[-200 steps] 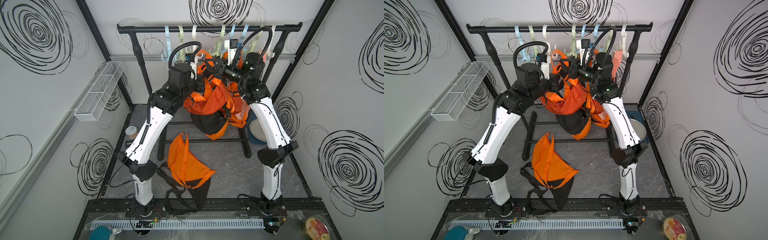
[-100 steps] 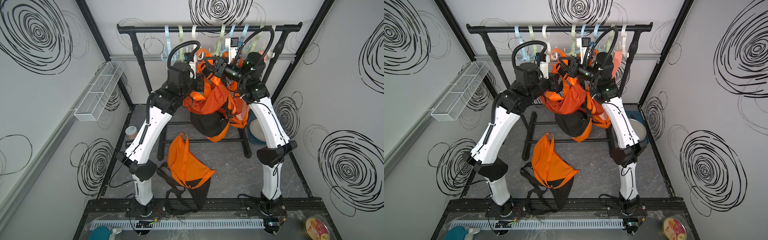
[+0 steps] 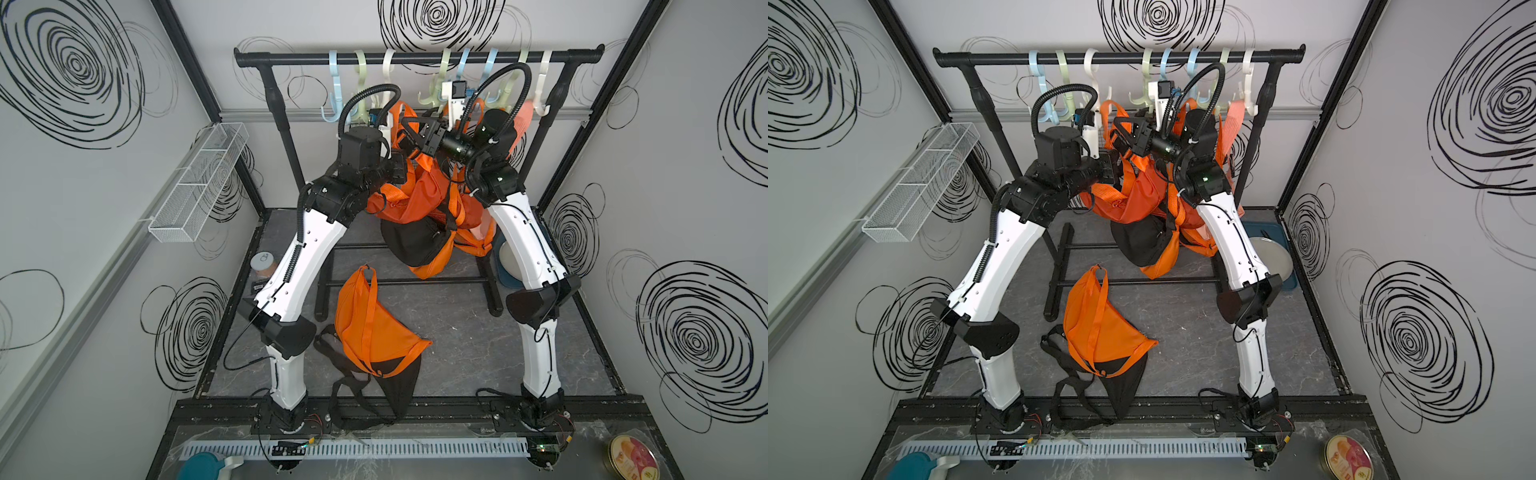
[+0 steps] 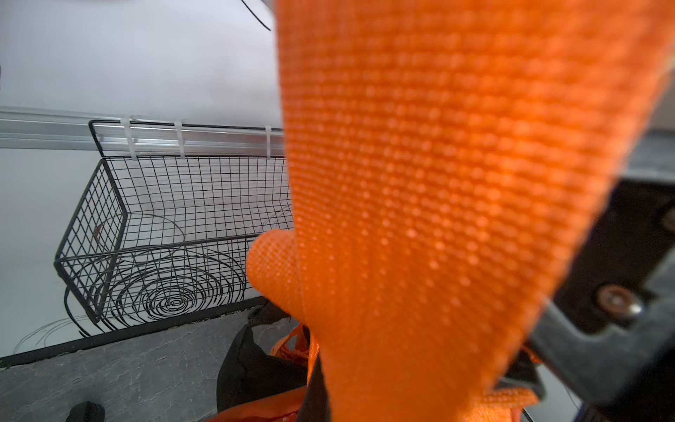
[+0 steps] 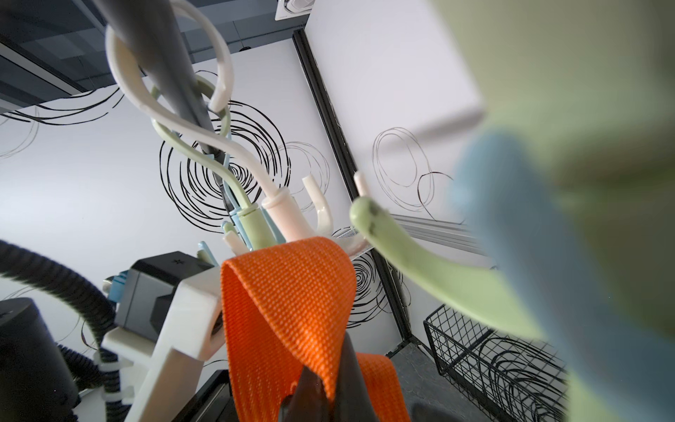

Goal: Hang the bag on a hook
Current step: Hang the bag on the hook.

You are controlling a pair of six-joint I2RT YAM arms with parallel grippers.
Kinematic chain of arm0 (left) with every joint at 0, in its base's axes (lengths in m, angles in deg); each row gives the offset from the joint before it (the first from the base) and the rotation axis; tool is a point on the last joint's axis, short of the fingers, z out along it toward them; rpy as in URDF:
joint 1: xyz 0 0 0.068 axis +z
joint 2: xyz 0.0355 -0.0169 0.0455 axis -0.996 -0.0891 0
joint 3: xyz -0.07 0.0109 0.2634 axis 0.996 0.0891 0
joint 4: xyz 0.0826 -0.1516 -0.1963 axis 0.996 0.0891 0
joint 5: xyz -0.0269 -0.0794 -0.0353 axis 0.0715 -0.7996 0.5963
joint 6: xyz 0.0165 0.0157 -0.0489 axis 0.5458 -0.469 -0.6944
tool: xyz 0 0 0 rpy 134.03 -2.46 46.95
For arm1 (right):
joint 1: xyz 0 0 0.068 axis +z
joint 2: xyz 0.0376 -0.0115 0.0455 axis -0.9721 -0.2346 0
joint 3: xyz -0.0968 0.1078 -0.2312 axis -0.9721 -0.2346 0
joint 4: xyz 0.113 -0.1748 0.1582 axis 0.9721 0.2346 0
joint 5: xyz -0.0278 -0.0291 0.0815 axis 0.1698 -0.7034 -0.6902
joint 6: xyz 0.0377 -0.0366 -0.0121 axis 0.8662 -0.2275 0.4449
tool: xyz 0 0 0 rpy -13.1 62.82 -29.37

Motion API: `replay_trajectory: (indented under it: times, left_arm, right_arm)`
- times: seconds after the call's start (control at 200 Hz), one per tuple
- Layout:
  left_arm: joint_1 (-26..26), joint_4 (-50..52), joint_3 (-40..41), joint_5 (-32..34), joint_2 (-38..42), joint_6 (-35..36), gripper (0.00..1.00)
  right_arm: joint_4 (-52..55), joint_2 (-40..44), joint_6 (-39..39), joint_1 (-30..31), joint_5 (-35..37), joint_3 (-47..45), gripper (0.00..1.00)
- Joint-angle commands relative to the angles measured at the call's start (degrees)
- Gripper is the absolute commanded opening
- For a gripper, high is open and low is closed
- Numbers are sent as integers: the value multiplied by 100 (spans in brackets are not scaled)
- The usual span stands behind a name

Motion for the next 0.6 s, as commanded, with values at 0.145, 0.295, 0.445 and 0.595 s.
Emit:
replay_trajectory:
  times: [0.145, 0.295, 0.445, 0.595]
  left_arm:
    - [-50, -215, 275, -146, 101, 4, 0]
    - [-50, -260, 586, -177, 224, 50, 0]
    - [-50, -393, 729, -292, 293, 56, 0]
    - [-96, -518, 720, -407, 357, 83, 11]
  right_arm:
    - [-29, 230, -48, 15, -19, -307, 0]
    - [149, 128, -68, -17, -48, -327, 0]
    - [183, 196, -88, -57, -3, -461, 0]
    - [211, 492, -294, -59, 163, -821, 0]
